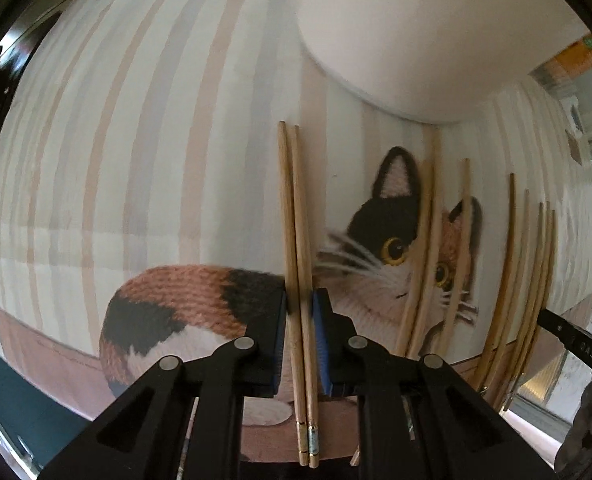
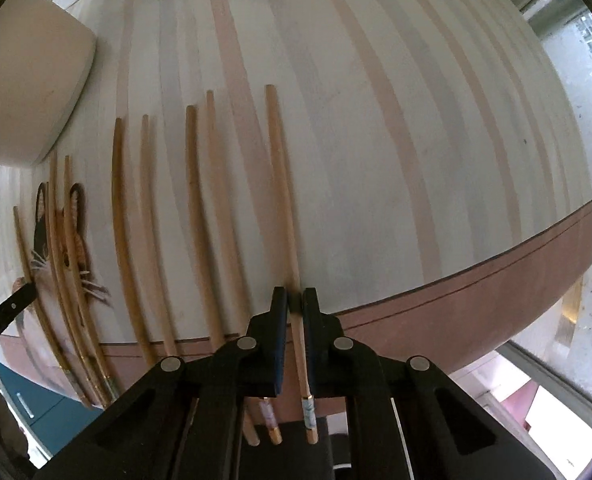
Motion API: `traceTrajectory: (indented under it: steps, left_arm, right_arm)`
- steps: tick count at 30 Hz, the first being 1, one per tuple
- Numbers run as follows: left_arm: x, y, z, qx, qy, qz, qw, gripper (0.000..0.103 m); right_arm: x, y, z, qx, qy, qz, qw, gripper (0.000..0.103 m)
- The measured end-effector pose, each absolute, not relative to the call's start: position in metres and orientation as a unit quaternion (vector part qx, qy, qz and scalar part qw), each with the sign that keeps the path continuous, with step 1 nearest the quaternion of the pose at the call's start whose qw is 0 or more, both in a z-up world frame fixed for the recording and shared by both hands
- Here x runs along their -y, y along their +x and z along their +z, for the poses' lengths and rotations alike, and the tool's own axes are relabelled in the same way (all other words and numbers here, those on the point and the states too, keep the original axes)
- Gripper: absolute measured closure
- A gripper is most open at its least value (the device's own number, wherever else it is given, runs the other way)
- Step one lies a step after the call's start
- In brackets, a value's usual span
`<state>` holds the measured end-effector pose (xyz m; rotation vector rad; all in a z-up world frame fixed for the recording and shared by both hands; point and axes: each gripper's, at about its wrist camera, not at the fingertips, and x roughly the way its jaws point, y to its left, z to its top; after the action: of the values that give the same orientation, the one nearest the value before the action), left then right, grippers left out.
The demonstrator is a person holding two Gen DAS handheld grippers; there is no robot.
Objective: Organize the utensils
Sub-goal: 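Close the left tool on one chopstick while the right tool grasps another, then lift both chopsticks and carry them over the cream utensil holder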
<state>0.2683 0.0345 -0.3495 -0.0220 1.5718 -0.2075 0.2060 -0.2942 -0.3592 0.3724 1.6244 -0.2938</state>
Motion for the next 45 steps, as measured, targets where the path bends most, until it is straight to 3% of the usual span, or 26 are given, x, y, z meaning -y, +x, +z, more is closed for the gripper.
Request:
traceTrajectory:
  steps: [6,15,20,28,35,45]
  left_arm:
    - [-0.04,0.275,-0.336,-0.708,-0.038,-0.104,0.697,0.091]
    - [-0.035,0.267,-0.341,-0.708,0.015,-0.1,0.699,0.091]
    - [-0.021,0.261,-0.345,-0.705,0.033,-0.082,0.704,0.098]
    - [-0.067,0.261,-0.326,-0.705,0.026,-0.06,0.706,0.098]
    - [-0.02,0.25,-0.353,-0.704,0.032,-0.051,0.707,0.097]
    - [-0.016,0.259,-0.357,-0.703,0.033,-0.051,0.708,0.097]
  right_arm:
    - [0.29,0.216,-0.361,-0.708,0.17,-0.128,0.673,0.094]
    - [0.3,0.208,-0.362,-0.707,0.179,-0.131,0.672,0.094]
    - [0.308,0.218,-0.363,-0.709,0.173,-0.129,0.672,0.094]
    - [0.309,0.209,-0.371,-0.712,0.156,-0.135,0.671,0.095]
    - [0.31,0.218,-0.376,-0.725,0.136,-0.13,0.663,0.094]
    - [0.298,0.226,-0.38,-0.725,0.12,-0.132,0.665,0.094]
